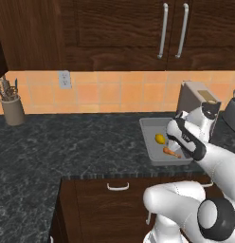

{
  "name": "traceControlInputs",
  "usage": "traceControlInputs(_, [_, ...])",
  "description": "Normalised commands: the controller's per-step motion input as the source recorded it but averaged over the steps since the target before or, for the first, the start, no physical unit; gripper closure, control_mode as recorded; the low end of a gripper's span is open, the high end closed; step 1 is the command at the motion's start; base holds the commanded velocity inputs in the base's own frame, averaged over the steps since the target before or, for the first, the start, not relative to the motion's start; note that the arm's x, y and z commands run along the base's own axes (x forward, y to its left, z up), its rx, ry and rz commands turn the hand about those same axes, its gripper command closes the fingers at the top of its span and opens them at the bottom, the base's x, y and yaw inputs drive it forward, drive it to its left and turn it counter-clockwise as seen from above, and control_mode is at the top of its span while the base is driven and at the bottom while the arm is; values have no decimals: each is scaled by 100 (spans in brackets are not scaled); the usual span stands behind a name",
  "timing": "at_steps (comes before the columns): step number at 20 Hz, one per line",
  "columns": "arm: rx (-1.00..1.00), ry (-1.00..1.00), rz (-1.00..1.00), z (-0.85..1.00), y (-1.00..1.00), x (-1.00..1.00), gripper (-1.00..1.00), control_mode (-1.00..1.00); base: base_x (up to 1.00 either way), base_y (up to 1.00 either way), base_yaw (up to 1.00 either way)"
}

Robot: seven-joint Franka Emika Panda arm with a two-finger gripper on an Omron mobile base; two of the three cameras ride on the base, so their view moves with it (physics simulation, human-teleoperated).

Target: Place one lemon and one chicken drumstick in each tupperware on the nearby counter, to pack two identical lunches.

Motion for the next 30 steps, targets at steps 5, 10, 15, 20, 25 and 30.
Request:
traceControlInputs(5, [-17,-16,0,39,45,-45,-100,-100,0,0,0])
traceControlInputs(10, [-16,-12,0,11,48,-28,-100,-100,0,0,0])
traceControlInputs(15, [-10,-2,0,0,24,-10,-100,-100,0,0,0])
traceControlInputs(20, [0,0,0,0,-1,0,-100,-100,0,0,0])
traceControlInputs(25, [-3,-8,1,-1,-4,-23,-100,-100,0,0,0])
traceControlInputs(30, [-17,-34,6,16,28,-44,-100,-100,0,0,0])
